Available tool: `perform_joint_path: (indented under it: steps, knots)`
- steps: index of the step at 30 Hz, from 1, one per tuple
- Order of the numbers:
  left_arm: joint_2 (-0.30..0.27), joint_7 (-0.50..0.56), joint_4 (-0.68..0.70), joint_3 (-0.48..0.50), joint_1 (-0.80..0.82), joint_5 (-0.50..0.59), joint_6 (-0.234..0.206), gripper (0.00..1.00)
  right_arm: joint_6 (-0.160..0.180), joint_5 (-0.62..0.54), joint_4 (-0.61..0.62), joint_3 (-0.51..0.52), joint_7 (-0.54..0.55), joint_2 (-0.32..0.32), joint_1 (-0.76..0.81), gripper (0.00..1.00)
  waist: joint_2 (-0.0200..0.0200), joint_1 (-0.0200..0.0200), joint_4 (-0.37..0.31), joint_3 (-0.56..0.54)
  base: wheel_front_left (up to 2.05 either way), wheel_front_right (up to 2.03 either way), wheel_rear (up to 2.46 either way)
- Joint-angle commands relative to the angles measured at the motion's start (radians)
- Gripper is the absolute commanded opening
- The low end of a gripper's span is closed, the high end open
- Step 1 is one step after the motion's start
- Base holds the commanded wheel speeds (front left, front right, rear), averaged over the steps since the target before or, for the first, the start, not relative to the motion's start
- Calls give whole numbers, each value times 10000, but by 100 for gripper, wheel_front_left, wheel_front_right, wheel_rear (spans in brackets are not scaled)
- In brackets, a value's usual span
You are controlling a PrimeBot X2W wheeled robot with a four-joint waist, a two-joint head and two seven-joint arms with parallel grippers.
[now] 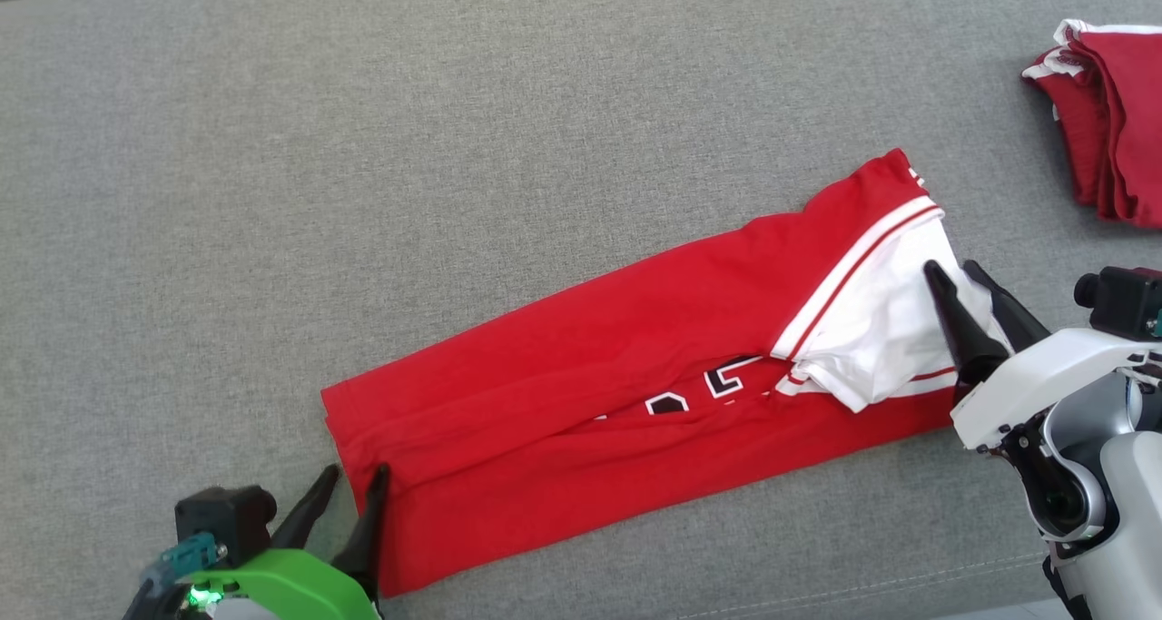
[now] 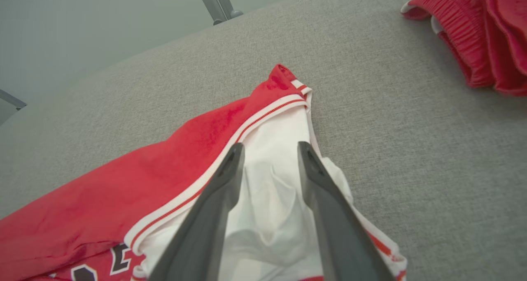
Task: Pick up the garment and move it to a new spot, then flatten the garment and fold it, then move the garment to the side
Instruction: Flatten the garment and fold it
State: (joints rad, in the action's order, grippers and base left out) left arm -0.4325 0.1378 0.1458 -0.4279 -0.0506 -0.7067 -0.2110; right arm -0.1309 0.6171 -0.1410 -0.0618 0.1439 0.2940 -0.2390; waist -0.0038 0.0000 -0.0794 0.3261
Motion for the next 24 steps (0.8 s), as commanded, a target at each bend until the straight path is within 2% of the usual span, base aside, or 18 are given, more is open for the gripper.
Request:
perform_joint_path:
  steps: [1, 4, 5, 7, 10, 13, 17, 24]
  knots:
    - [-5, -147, -63, -14, -190, 75, -64, 100, 6, -29, 5, 15, -82, -17, 113, 100, 38, 0, 31, -40, 0, 0, 0]
    - [199, -1037, -34, 446, -417, 308, -503, 100, 6, -14, 241, 228, -174, 118, 222, 100, 38, 0, 46, -137, 0, 0, 0]
    - [199, -1037, -34, 446, -417, 308, -503, 100, 6, -14, 241, 228, -174, 118, 222, 100, 38, 0, 46, -137, 0, 0, 0]
    - [334, -1951, 51, 750, -575, 716, -849, 100, 6, -84, 424, 480, -170, 207, 309, 100, 38, 0, 82, -221, 0, 0, 0]
    - [594, -3234, 123, 1072, -747, 1184, -1215, 100, 6, -260, 624, 769, 131, 379, 317, 100, 38, 0, 145, -341, 0, 0, 0]
    - [716, -3770, -30, 1120, -708, 1800, -1420, 100, 6, -468, 584, 839, 582, 523, 130, 100, 38, 0, 259, -367, 0, 0, 0]
    - [1131, -3993, -260, 1157, -440, 2362, -1416, 100, 6, -542, -48, 687, 1276, 648, -199, 100, 38, 0, 471, -293, 0, 0, 0]
    - [2024, -4033, -602, 1527, -150, 3261, -794, 100, 5, -720, -1774, 169, 1708, 895, -856, 100, 38, 0, 951, -22, 0, 0, 0]
